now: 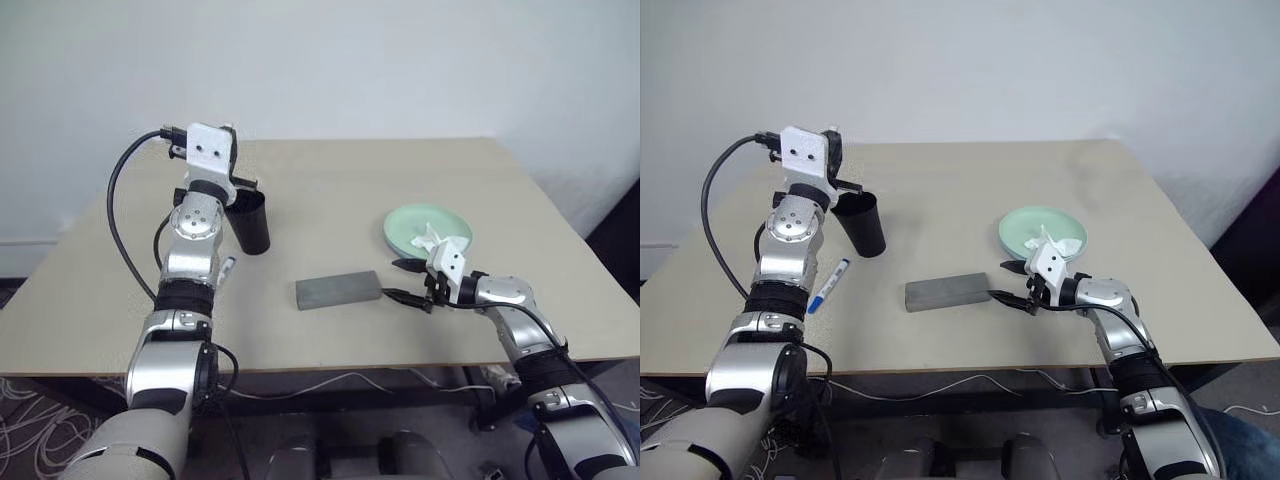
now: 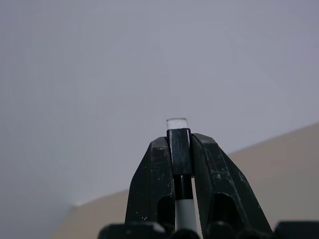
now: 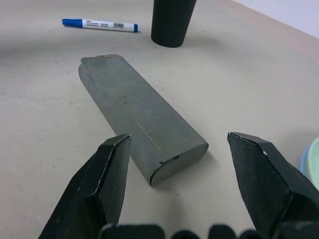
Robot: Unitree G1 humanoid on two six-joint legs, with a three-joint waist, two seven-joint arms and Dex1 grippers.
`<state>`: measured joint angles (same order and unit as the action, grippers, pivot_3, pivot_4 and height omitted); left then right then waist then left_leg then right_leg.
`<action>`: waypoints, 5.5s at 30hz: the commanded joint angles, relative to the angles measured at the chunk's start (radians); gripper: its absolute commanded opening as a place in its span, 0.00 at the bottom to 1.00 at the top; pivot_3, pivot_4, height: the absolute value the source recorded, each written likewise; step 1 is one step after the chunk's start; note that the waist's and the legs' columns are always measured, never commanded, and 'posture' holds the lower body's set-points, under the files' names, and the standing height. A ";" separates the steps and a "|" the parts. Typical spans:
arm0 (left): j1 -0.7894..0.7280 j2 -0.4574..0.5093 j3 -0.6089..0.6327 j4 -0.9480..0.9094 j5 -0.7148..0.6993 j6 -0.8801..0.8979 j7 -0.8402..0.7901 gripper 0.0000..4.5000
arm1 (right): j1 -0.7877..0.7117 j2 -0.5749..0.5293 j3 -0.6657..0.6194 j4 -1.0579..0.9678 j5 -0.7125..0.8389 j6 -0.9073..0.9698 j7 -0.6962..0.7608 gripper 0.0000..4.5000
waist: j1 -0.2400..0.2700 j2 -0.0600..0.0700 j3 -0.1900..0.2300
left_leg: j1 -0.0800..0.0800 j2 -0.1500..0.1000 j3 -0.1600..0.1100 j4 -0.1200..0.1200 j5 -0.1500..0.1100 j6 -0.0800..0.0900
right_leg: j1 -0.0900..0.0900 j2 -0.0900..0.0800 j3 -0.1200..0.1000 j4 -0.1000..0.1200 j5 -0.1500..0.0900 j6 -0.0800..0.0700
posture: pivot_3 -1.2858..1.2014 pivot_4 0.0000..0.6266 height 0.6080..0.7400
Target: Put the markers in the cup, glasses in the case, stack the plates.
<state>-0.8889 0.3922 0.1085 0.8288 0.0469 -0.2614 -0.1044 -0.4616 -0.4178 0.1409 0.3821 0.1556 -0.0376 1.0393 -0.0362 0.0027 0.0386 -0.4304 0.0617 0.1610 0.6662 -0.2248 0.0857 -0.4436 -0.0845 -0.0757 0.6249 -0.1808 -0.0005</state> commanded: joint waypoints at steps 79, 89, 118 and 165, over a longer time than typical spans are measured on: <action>0.063 0.197 -0.126 0.105 -0.093 0.729 -0.468 0.62 | 0.016 -0.016 0.003 -0.063 0.005 0.016 -0.011 0.75 | 0.014 -0.004 0.001 | 0.000 0.003 0.000 -0.005 0.004 -0.007 | -0.005 -0.001 -0.003 -0.001 0.008 -0.005 | 0.52 0.00 1.00; 0.059 0.190 -0.138 0.135 -0.053 0.681 -0.485 0.10 | 0.022 -0.014 0.004 -0.071 0.005 0.018 -0.019 0.75 | 0.014 -0.004 0.001 | 0.000 0.004 -0.001 -0.006 0.004 -0.007 | -0.005 -0.001 -0.003 0.000 0.008 -0.006 | 0.52 0.00 1.00; 0.073 -0.010 0.038 -0.206 -0.201 0.006 -0.493 0.04 | -0.014 0.001 0.013 -0.036 0.001 0.007 -0.016 0.75 | 0.009 -0.004 0.001 | 0.001 0.003 -0.001 -0.002 0.004 -0.007 | -0.002 0.002 -0.002 0.000 0.009 -0.005 | 0.52 0.00 1.00; -0.227 -0.016 -0.143 0.490 0.246 -0.391 0.240 0.04 | 0.049 -0.008 -0.147 -0.404 0.342 0.428 -0.050 0.75 | 0.016 -0.005 0.001 | -0.002 0.002 -0.004 -0.001 0.004 -0.003 | -0.003 -0.001 -0.004 -0.002 0.008 -0.003 | 0.52 0.00 1.00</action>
<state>-1.0709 0.3832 -0.0529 1.3240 0.3147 -0.6758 0.1558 -0.4068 -0.4159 0.0153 0.0219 0.4812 0.3933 0.9918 -0.0198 -0.0022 0.0399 -0.4322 0.0635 0.1574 0.6652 -0.2211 0.0826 -0.4465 -0.0853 -0.0802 0.6232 -0.1727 -0.0037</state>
